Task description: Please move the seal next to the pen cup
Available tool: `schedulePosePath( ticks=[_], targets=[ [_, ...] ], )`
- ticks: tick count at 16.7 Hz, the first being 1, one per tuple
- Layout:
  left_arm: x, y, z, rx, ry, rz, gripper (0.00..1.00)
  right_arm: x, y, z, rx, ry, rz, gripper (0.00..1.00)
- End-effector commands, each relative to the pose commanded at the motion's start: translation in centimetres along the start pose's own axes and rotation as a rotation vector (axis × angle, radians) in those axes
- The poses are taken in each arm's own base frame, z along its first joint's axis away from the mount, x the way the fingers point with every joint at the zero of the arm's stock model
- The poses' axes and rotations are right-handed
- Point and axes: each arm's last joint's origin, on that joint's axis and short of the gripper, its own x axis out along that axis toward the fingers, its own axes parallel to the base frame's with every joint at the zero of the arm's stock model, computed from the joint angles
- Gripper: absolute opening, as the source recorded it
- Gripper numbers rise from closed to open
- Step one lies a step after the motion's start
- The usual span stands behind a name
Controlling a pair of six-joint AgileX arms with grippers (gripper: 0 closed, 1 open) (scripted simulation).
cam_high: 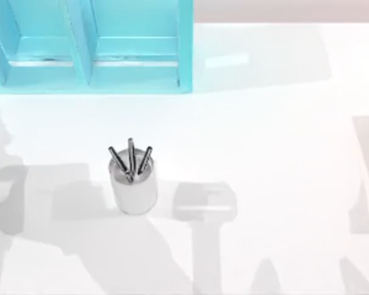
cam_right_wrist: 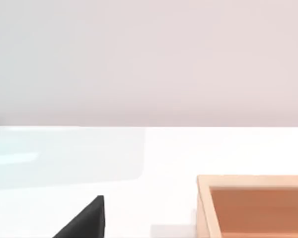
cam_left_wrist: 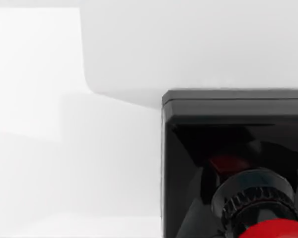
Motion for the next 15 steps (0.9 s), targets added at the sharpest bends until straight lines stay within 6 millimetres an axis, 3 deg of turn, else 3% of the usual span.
schedulePosePath(
  ticks=[8,11,15],
  targets=[
    [-0.4,-0.5,0.3,0.003,-0.002,0.000,0.00,0.0,0.0,0.0,0.000,0.000,0.000,1.00],
    [-3.0,-3.2,1.6,0.007,-0.006,0.001,0.00,0.0,0.0,0.0,0.000,0.000,0.000,1.00],
    [-8.6,-9.1,1.8,0.006,0.027,0.001,0.00,0.0,0.0,0.0,0.000,0.000,0.000,1.00]
  ],
)
